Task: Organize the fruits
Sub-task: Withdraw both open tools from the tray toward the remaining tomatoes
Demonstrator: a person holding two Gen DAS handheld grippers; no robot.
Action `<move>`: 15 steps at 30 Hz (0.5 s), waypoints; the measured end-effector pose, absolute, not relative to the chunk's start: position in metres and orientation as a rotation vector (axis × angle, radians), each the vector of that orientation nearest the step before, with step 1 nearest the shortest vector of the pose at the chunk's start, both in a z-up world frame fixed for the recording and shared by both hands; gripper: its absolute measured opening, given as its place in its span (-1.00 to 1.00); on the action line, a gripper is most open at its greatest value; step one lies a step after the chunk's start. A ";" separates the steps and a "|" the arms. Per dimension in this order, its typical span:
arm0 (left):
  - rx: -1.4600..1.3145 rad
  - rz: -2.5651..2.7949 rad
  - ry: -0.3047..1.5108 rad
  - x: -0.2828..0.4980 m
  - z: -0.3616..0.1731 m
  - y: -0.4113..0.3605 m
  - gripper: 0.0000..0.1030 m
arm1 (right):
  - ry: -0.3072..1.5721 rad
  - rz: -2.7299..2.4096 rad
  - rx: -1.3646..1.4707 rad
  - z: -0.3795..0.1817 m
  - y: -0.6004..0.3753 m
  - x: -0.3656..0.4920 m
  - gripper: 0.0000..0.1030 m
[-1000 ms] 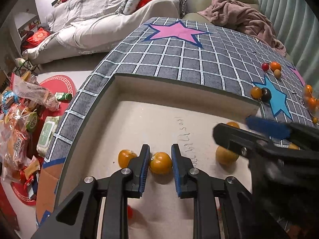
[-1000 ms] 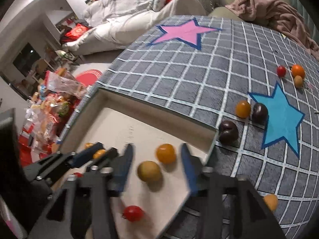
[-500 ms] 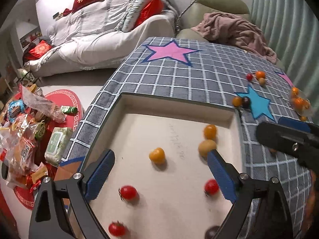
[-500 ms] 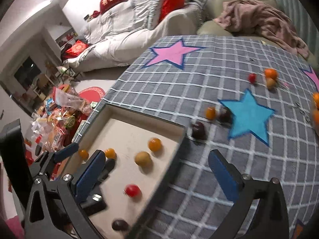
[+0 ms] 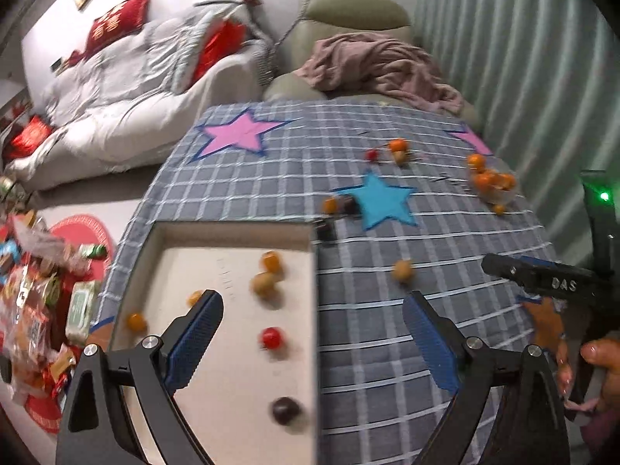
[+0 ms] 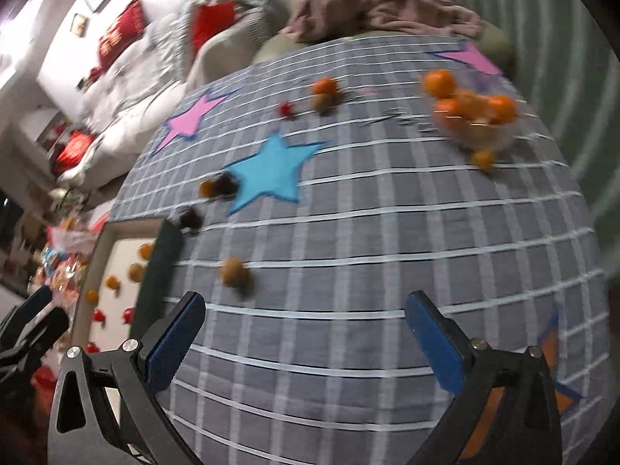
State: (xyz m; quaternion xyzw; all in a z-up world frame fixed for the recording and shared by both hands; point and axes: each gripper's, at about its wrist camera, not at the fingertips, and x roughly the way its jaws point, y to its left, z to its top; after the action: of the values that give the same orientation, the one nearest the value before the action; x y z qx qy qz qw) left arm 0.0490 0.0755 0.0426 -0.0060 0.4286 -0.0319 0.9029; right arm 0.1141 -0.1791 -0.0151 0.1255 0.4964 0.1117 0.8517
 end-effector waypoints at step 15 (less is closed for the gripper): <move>0.113 -0.135 0.893 0.076 0.031 -0.022 0.84 | 0.943 0.054 0.268 0.006 -0.279 0.131 1.00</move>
State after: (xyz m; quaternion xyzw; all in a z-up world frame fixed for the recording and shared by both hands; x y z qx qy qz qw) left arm 0.0759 -0.0217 0.0307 0.0544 0.4311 -0.0654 0.8983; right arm 0.1306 -0.2792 0.0060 0.1286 0.4529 0.0261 0.8819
